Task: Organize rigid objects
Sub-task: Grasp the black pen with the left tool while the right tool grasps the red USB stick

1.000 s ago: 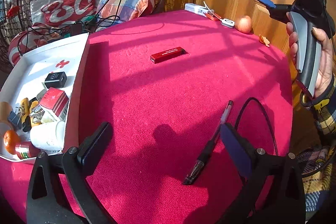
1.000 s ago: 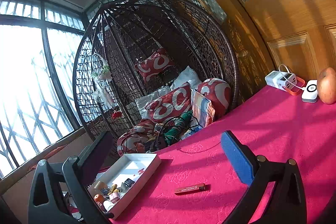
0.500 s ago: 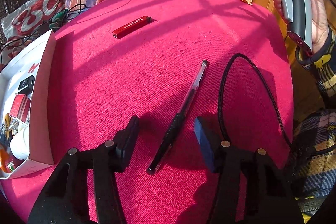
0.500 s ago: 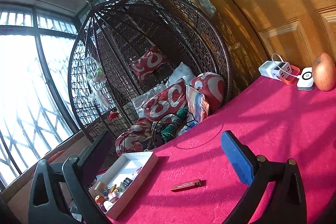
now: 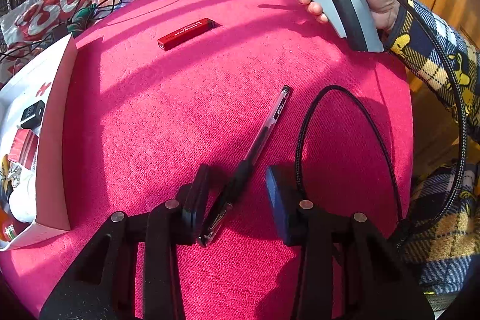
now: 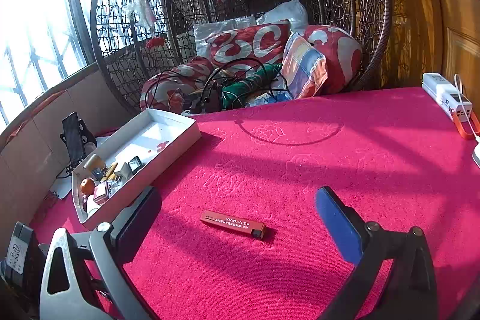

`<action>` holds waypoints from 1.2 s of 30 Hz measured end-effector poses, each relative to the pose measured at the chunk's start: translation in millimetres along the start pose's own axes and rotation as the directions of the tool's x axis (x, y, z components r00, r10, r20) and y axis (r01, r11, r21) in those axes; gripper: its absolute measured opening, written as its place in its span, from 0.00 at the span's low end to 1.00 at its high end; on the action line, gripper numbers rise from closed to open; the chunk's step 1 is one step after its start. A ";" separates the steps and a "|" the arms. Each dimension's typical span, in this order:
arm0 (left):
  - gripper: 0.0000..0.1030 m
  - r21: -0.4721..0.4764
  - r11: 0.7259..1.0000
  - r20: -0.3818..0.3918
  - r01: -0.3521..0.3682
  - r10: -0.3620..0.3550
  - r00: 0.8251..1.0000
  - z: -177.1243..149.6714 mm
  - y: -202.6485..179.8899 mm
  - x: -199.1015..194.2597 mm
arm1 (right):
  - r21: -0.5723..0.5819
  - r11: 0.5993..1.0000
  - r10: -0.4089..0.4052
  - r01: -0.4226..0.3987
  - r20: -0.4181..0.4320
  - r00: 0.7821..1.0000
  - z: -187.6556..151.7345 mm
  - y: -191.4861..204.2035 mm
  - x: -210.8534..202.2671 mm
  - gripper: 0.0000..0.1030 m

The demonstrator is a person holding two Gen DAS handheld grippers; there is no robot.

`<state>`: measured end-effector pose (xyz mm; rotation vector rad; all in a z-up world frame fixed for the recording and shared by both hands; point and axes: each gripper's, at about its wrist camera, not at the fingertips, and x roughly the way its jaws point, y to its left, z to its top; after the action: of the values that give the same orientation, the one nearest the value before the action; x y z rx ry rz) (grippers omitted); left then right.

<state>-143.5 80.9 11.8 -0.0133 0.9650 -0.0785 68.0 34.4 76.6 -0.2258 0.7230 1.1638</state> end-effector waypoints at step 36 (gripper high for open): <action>0.09 -0.338 0.926 0.128 -0.169 0.223 0.966 -13.4 41.3 -17.0 | -0.311 0.942 -0.170 0.125 -0.121 0.978 -39.1 84.4 19.4 0.15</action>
<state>-161.7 123.7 16.2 -0.2233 0.8002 0.2658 -19.2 62.9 51.6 -0.6192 0.6406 1.1179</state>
